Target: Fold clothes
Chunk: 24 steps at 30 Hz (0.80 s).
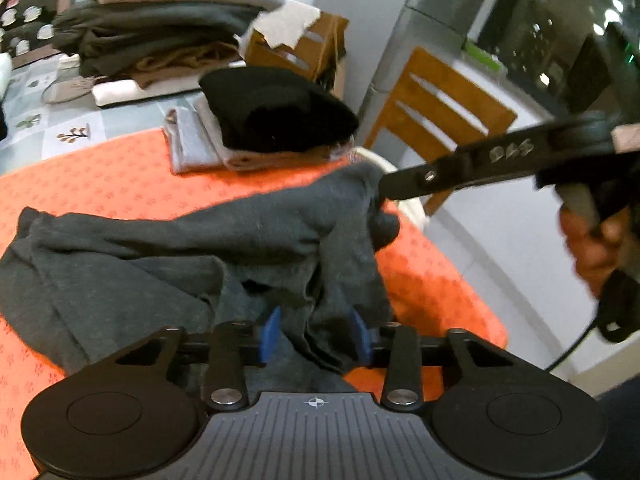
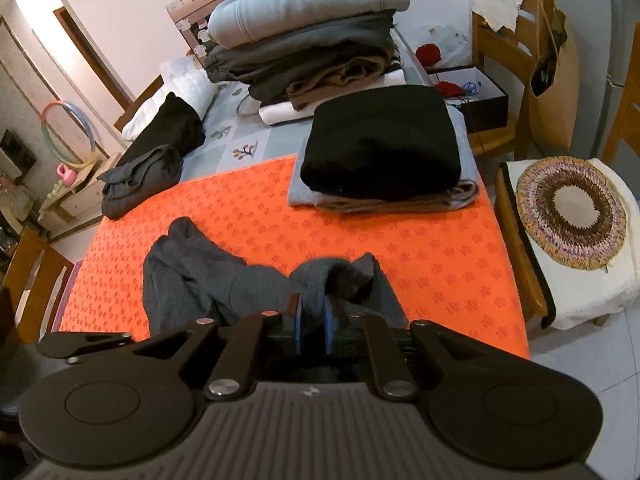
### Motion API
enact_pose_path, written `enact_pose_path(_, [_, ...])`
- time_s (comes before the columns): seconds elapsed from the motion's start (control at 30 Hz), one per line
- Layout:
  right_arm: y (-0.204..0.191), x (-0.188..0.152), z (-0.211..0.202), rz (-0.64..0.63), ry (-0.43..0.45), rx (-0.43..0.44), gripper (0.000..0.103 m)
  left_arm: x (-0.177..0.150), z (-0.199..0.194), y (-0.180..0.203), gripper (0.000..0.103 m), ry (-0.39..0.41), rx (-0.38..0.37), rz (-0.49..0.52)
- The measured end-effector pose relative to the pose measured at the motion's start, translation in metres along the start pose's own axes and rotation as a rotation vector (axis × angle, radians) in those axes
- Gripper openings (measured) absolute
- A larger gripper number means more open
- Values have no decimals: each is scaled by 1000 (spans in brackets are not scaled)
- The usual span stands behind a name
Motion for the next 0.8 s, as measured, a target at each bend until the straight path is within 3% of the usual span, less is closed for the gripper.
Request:
enact_pose_path(0.17, [1, -20, -2, -15, -60, 50, 32, -8, 15, 0, 31, -32, 10, 42])
enact_pose_path(0.27, [-1, -36, 5, -38, -107, 68, 36, -8, 23, 0, 31, -44, 5, 42])
enact_pose_path(0.7, [24, -78, 42, -47, -202, 6, 37, -9, 46, 11, 33, -83, 29, 100])
enact_pose_path(0.77, [26, -83, 48, -53, -220, 3, 35, -11, 45, 10, 23, -86, 32, 105])
enact_pose_path(0.8, [28, -86, 51, -55, -229, -2, 31, -12, 44, 9, 11, -85, 32, 106])
Point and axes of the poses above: each gripper's, at about its wrist camera, not at the fingertips, and z roughly the way its jaws point, y to its right, x to its top, the point moved 10 cm from there along z, roughly the way its jaws point, and after that the axes turned 12 degrees about z, right-handed, at the moved point
